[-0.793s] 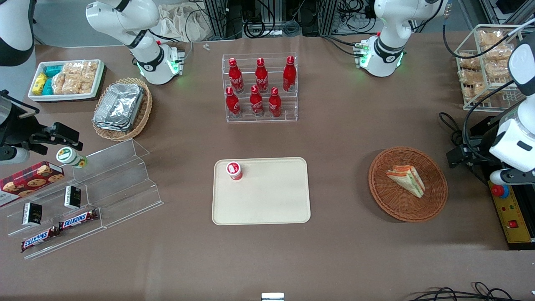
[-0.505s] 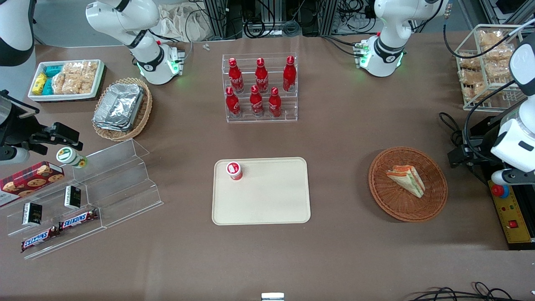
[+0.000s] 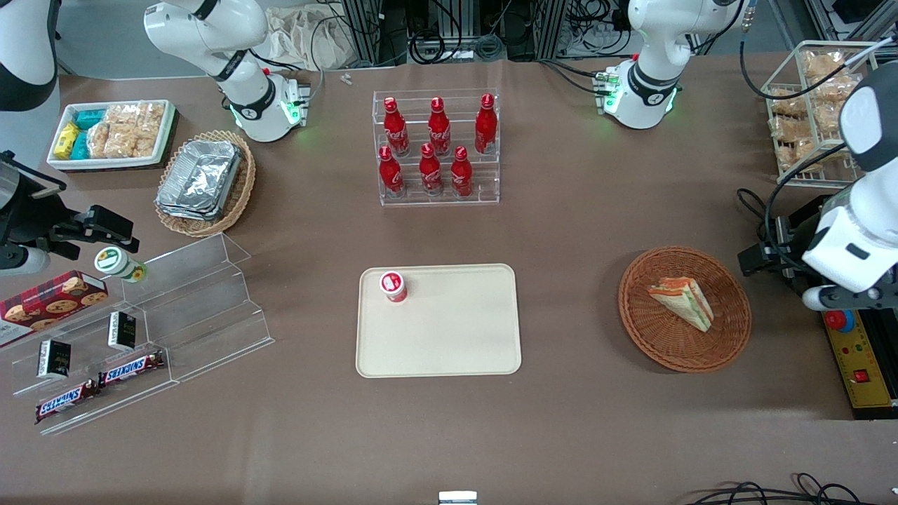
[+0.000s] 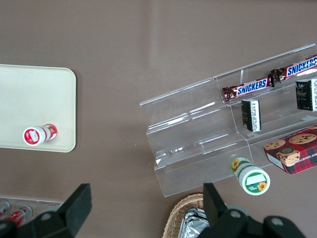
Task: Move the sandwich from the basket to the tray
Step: 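Lower the open left gripper over the wrapped sandwich in the wicker basket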
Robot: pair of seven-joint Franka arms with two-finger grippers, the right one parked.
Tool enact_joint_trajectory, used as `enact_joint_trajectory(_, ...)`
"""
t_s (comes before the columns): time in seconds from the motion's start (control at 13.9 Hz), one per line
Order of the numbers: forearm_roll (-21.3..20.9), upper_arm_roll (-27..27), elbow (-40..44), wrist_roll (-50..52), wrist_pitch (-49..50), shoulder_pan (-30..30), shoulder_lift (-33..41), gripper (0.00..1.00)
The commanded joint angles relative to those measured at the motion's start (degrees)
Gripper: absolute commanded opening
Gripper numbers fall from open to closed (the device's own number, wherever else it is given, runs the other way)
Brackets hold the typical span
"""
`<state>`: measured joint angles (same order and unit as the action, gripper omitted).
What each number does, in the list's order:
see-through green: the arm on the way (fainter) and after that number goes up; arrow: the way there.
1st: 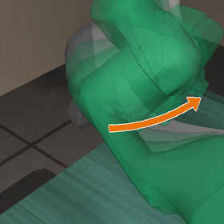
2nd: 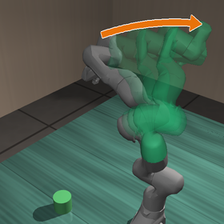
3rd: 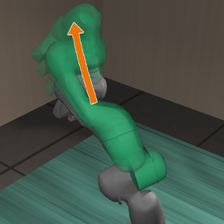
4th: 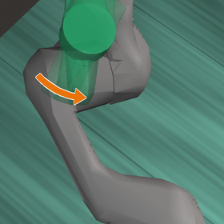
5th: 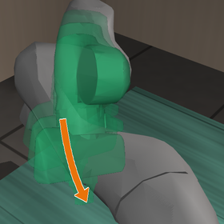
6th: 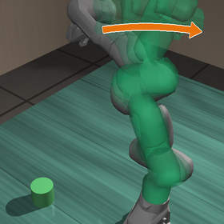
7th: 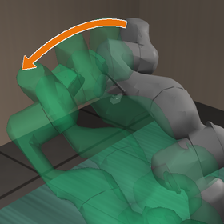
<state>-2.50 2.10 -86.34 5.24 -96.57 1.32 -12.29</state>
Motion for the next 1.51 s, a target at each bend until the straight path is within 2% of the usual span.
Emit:
enact_joint_trajectory(0.0, 0.30, -0.34, -5.04, 1.09, -2.28, 0.52, 0.86, 1.00)
enact_joint_trajectory(0.58, 0.30, -0.43, -21.31, 12.41, -20.56, 0.44, 0.86, 1.00)
enact_joint_trajectory(0.86, 0.74, -0.34, -22.64, 22.44, -22.43, 0.17, -2.21, 1.00)
enact_joint_trajectory(1.08, 0.74, -0.43, -25.09, 28.14, -27.85, -0.09, -4.49, 0.99)
enact_joint_trajectory(1.44, 0.65, -0.43, -27.83, 29.92, -34.81, -1.06, -7.65, 1.00)
